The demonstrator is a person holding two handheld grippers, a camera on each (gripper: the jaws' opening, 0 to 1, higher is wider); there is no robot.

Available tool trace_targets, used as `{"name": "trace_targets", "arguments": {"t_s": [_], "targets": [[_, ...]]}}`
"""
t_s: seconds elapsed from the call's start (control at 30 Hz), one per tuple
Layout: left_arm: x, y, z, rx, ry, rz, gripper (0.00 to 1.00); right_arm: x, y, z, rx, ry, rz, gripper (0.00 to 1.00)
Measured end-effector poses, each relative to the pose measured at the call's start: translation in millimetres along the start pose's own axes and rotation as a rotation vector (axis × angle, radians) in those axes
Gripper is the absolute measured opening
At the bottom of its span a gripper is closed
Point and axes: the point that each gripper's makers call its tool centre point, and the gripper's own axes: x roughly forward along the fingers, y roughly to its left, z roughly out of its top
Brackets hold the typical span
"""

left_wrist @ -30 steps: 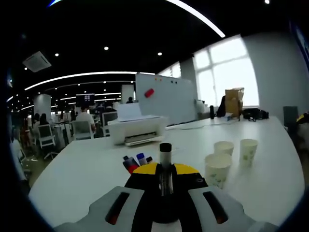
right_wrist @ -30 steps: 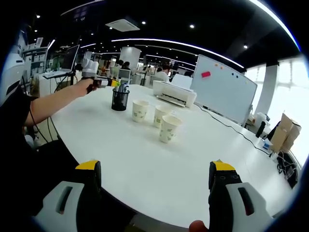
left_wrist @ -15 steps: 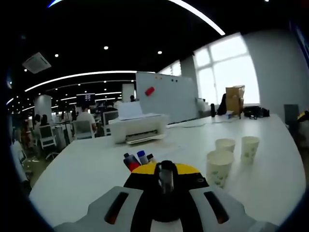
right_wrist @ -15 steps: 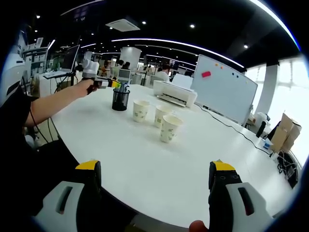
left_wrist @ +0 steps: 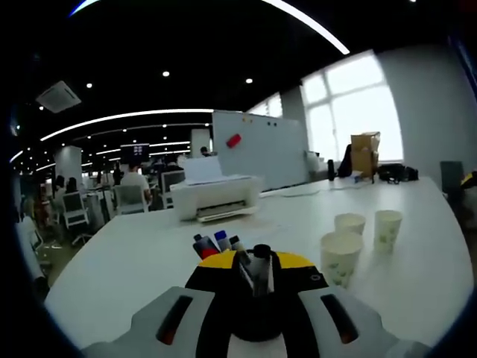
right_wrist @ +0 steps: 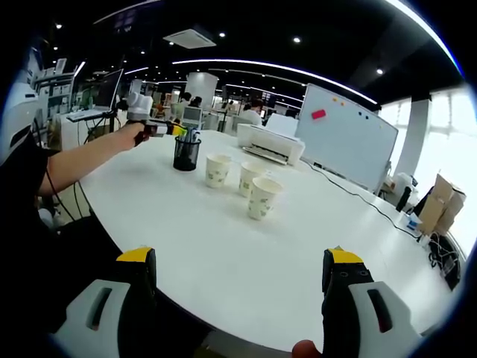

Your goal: Place the scattered laser pointers and whiteboard markers into the pen holder and stack the scattered paper cups together

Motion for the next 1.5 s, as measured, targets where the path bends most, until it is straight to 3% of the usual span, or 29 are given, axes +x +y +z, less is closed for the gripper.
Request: {"name": "trace_targets", "arguments": {"t_s": [0.67,0.9,1.23,1.5], "targets": [[-1,-15.2,-1.5,0.005,0.007,-0.027,0.27,-1,-1,0.4,0.002,-0.006,-0.001,0.87],[-4,-27.6,-0.2,0.009,0.010,-0.059,0.36,-2,-2,0.3,0.000,-0.006,-0.001,0.87],[-10,-37.4,8.4,0.016,-0.020,-0.072,0.58,-1,-1,1.9,-0.005,-0.010,0.006,0.87],[-14,-42.0,9.7,0.018,-0.024,-0.080,0.65,-1,-1,4.3,-0.008,-0.015,0.007,0.87]]}}
